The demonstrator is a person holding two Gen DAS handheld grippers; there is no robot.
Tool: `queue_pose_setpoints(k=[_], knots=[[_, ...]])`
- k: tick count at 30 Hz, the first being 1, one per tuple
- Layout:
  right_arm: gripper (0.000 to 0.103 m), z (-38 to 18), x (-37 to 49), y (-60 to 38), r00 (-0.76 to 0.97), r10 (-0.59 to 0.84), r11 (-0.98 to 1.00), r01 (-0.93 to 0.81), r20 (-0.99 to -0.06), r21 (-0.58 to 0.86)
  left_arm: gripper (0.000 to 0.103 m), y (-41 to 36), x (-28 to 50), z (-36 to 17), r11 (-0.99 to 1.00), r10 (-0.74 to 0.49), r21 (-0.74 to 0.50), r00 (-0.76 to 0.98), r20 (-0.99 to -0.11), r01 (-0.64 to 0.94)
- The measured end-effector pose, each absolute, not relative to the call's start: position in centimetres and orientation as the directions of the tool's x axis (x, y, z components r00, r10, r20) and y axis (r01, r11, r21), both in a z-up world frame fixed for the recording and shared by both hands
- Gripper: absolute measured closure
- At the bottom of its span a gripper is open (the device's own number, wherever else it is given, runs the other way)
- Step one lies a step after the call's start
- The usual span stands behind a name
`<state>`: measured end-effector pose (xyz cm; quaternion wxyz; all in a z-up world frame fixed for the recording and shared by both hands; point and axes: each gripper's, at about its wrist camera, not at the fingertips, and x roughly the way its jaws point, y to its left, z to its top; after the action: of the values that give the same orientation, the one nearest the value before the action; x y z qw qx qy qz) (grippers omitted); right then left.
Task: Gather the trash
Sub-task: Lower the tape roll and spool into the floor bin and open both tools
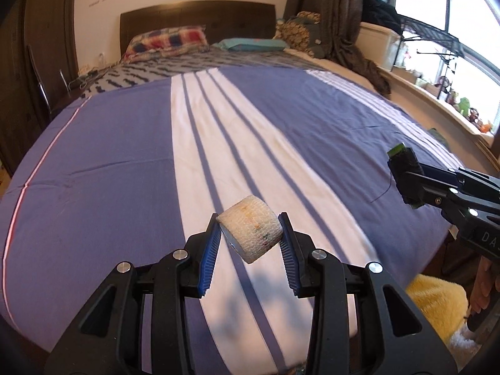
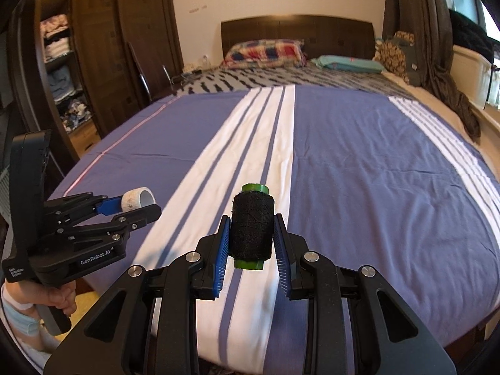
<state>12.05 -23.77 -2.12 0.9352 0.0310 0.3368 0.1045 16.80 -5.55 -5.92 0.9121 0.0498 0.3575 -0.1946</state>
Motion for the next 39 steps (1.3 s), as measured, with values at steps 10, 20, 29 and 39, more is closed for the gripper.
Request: queue_pose_setpoints(k=[10, 20, 29, 39], knots=[[0.075, -0.5, 4.8, -24.5, 0.794, 0.213, 0.977, -0.178, -0.569, 0.118, 0.068, -5.9, 8.1, -3.4, 0.905, -0.341, -0.012, 0.707, -0.619, 0.426], [0.075, -1.8, -1.5, -24.9, 0.795, 0.228, 0.974, -0.18, -0.563, 0.14, 0.068, -6.8, 1.0, -4.5, 0.869, -0.405, -0.027, 0.679, -0.612, 0.494], [0.075, -6.8, -3.6, -25.1, 0.719, 0.249, 0.968, -0.159, -0.649, 0.195, 0.068, -6.3, -1.4, -9.1, 0.868, -0.404, -0.073, 0.614, -0.678, 0.49], [0.075, -12.3, -3.7, -23.5, 0.613, 0.27, 0.963, -0.161, -0.743, 0.217, 0.068, -5.5, -1.7, -15.9, 0.872, -0.393, -0.136, 0.507, -0.767, 0.469]])
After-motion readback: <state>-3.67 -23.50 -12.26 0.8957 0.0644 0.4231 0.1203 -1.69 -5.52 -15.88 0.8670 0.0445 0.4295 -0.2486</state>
